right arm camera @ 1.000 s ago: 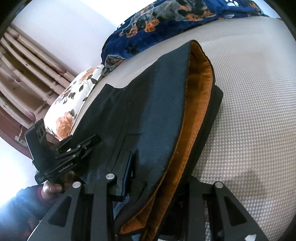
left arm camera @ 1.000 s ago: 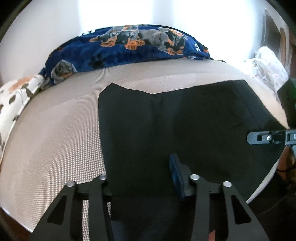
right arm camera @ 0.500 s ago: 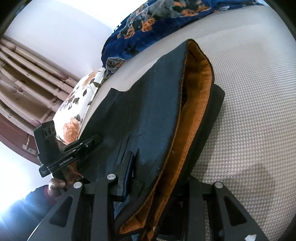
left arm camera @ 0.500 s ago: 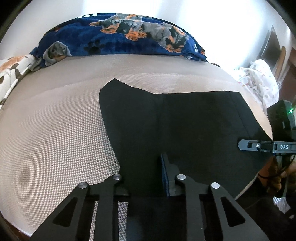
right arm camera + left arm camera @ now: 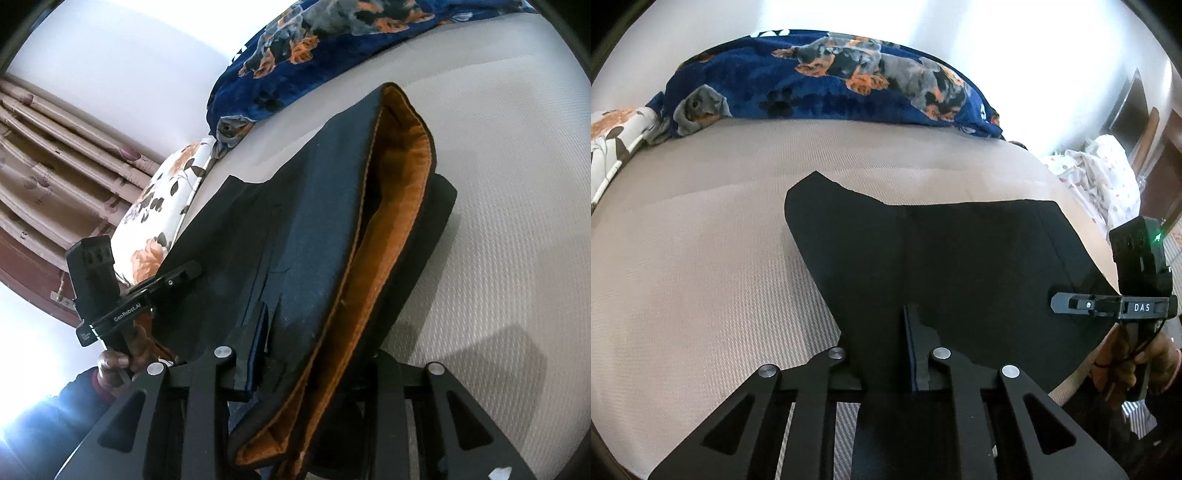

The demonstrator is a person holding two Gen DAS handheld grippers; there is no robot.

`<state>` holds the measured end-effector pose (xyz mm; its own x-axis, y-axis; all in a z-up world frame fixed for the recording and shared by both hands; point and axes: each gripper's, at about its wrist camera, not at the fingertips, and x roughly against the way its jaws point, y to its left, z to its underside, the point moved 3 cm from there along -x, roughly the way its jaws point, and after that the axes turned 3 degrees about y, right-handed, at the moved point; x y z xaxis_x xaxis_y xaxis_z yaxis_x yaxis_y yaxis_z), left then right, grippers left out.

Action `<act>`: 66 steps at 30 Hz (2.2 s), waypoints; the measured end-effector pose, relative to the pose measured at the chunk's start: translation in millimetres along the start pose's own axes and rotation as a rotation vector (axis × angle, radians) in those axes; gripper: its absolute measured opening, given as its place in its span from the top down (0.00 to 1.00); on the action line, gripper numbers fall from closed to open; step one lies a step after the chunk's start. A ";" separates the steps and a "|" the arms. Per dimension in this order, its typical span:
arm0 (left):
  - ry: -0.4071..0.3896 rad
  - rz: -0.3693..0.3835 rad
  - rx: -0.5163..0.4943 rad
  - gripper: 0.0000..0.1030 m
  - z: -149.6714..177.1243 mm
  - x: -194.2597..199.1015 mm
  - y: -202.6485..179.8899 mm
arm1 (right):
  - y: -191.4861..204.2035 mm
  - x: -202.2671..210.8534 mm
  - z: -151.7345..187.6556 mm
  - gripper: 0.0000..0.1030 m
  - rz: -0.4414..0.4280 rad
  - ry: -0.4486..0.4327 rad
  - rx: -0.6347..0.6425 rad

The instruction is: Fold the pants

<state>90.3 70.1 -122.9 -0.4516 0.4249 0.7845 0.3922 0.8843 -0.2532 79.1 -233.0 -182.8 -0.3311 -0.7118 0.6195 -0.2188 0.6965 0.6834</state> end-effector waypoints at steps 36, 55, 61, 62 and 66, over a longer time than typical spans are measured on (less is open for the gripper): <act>-0.129 -0.207 0.066 0.86 -189.0 -106.5 121.8 | -11.9 -115.4 -252.2 0.72 0.094 -0.028 0.181; -0.154 -0.307 0.087 0.62 -186.4 -132.4 134.7 | -27.6 -140.6 -270.0 0.68 0.244 -0.073 0.192; -0.172 -0.385 0.132 0.31 -182.7 -126.4 141.9 | -25.4 -141.9 -268.0 0.57 0.287 -0.099 0.206; -0.174 -0.392 0.135 0.28 -182.4 -125.2 142.8 | -25.1 -142.2 -267.8 0.54 0.287 -0.101 0.206; -0.210 -0.436 0.156 0.22 -178.6 -115.0 146.5 | -16.1 -147.0 -265.8 0.36 0.329 -0.089 0.236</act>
<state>342.8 116.2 -149.1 -0.7040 0.0251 0.7098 0.0139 0.9997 -0.0215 375.2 -163.7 -182.2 -0.4939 -0.4445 0.7473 -0.2890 0.8945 0.3411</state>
